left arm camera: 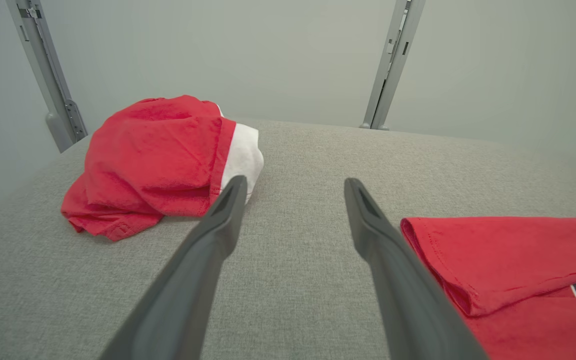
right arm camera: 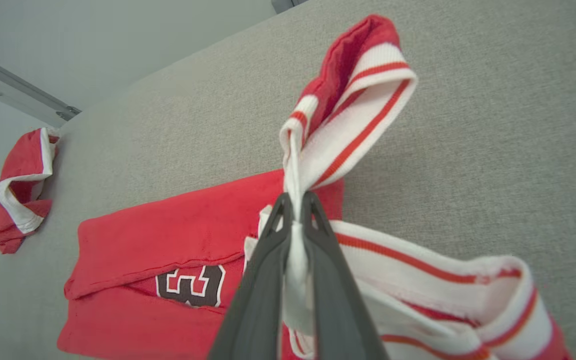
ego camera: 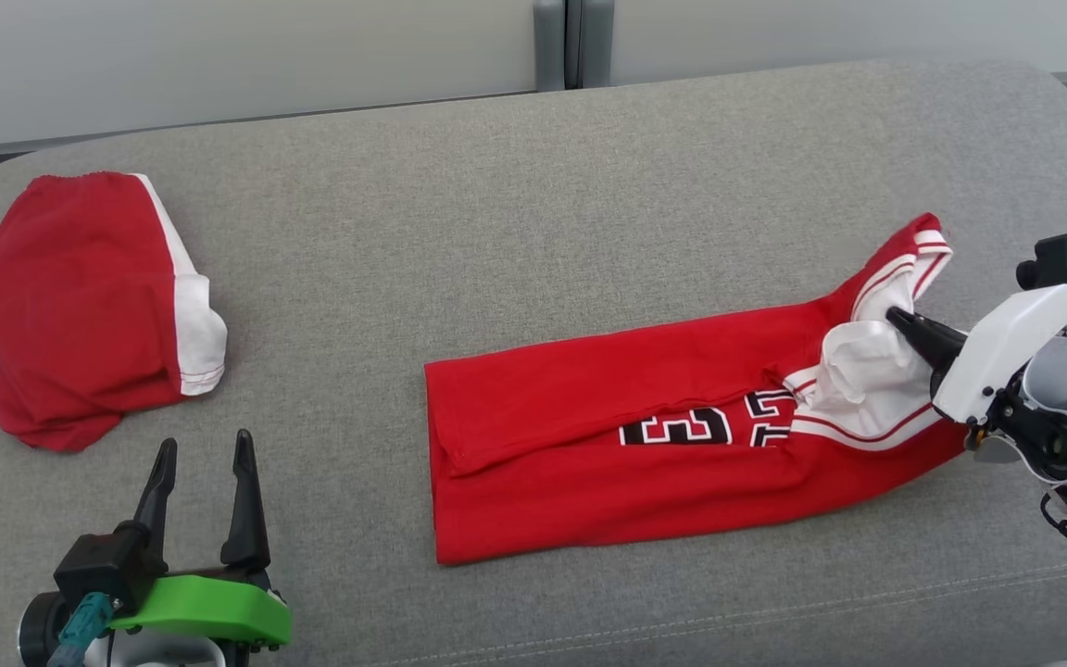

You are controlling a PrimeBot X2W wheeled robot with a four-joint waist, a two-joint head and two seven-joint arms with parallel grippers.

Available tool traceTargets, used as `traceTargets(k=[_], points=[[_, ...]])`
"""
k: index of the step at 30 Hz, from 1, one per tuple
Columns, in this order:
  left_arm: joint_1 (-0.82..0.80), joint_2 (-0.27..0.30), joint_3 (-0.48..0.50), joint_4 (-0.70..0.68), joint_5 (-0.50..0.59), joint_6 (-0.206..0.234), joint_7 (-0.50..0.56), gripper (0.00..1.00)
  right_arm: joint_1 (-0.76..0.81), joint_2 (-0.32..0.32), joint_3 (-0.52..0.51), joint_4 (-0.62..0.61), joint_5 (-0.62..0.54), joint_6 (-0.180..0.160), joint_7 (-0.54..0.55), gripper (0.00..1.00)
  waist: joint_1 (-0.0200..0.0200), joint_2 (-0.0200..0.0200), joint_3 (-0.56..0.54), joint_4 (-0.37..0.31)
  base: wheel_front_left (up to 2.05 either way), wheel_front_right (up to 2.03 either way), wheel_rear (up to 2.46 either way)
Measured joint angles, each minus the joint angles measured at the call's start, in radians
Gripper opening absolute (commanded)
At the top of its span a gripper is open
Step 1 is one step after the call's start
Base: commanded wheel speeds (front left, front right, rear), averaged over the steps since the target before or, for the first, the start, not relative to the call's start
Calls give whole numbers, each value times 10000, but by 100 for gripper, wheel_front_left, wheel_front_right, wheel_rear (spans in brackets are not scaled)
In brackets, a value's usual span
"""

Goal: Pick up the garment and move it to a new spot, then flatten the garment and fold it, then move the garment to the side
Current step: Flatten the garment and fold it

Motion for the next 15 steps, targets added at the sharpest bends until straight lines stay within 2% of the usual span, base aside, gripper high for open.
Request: traceTargets(k=[8,15], points=[[2,0,-127,44,-73,0,0,100,399,-92,-46,-1712,1258,-2,591,0,0,0,-137,120,0,0,0],[-21,0,-299,94,-176,0,0,100,498,305,79,-2472,1756,-4,857,0,0,0,-148,358,0,0,0]])
